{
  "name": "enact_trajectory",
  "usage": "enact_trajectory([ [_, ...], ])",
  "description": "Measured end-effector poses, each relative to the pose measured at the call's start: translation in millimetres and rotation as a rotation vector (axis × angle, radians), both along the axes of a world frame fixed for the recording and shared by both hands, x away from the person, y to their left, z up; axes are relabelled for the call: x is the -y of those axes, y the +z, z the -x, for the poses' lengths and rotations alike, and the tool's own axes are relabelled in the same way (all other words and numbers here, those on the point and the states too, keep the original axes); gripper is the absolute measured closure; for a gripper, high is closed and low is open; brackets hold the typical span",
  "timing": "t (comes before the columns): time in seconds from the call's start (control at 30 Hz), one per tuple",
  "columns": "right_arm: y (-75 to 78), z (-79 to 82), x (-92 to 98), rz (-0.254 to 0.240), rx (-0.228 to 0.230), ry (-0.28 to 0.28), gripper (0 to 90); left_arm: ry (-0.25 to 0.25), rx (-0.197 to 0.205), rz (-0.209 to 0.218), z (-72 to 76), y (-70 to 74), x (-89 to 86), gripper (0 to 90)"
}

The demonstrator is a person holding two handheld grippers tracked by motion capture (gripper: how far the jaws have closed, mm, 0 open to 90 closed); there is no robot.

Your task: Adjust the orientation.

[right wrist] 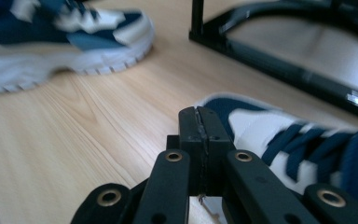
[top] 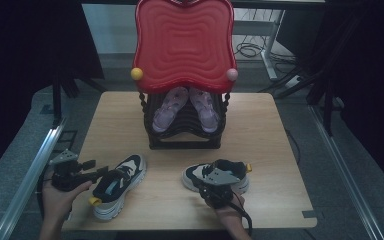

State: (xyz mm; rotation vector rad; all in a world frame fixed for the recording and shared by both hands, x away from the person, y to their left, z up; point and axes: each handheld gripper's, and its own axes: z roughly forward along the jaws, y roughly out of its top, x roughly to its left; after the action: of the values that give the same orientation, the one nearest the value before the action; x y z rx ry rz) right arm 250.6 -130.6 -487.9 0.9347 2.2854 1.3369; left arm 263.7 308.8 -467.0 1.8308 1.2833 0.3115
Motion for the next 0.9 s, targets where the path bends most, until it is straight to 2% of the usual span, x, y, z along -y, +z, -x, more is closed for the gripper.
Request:
enact_trajectory([
  [0.13, 25.3, -3.5, 17.7, -0.063, 0.044, -0.015, 89.9, -0.001, -0.001, 0.000, 0.1, 0.1, 0.6, 35.2],
  [0.2, 35.2, -8.8, 27.2, -0.071, 0.065, -0.037, 89.9, -0.004, 0.000, -0.001, 0.2, 0.2, 1.3, 35.2],
  [0.33, 49.4, -28.5, 51.4, -0.092, 0.073, -0.070, 89.9, -0.004, -0.004, -0.003, -0.6, -0.8, 2.1, 35.2],
  [0.4, 50.4, -32.7, 55.8, -0.097, 0.073, -0.076, 89.9, -0.004, -0.004, -0.002, -1.1, -1.5, 2.3, 35.2],
  [0.43, 51.7, -44.3, 68.8, -0.104, 0.067, -0.096, 89.9, -0.005, -0.008, -0.004, -1.6, -2.3, 2.9, 35.2],
  [0.47, 51.7, -44.3, 68.8, -0.104, 0.067, -0.096, 89.9, -0.005, -0.008, -0.004, -1.6, -2.3, 2.9, 35.2],
  [0.53, 50.1, -58.1, 87.3, -0.103, 0.062, -0.128, 89.9, -0.009, -0.009, -0.005, -2.0, -2.7, 3.6, 35.2],
  [0.6, 49.3, -61.1, 92.0, -0.107, 0.062, -0.141, 89.9, -0.010, -0.008, -0.005, -1.9, -2.7, 3.8, 35.2],
  [0.63, 46.3, -69.6, 106.9, -0.107, 0.054, -0.167, 89.9, -0.010, -0.008, -0.004, -1.7, -2.5, 3.9, 35.2],
  [0.7, 44.9, -72.0, 112.0, -0.109, 0.047, -0.179, 89.9, -0.011, -0.008, -0.005, -1.4, -2.0, 3.7, 35.2],
  [0.73, 40.1, -77.6, 127.7, -0.127, 0.030, -0.210, 89.9, -0.010, -0.006, -0.005, -1.2, -1.7, 3.4, 35.2],
  [0.77, 38.4, -79.5, 134.2, -0.134, 0.019, -0.220, 89.9, -0.010, -0.006, -0.003, -1.3, -1.6, 2.9, 35.2],
  [0.8, 38.4, -79.5, 134.2, -0.134, 0.019, -0.220, 89.9, -0.010, -0.006, -0.003, -1.3, -1.6, 2.9, 35.2],
  [0.83, 34.2, -82.7, 144.5, -0.133, 0.005, -0.231, 89.9, -0.010, -0.006, -0.003, -1.6, -2.1, 2.5, 35.2],
  [0.9, 29.7, -84.7, 151.6, -0.136, -0.009, -0.231, 89.9, -0.011, -0.009, -0.004, -1.9, -2.5, 2.9, 35.2],
])
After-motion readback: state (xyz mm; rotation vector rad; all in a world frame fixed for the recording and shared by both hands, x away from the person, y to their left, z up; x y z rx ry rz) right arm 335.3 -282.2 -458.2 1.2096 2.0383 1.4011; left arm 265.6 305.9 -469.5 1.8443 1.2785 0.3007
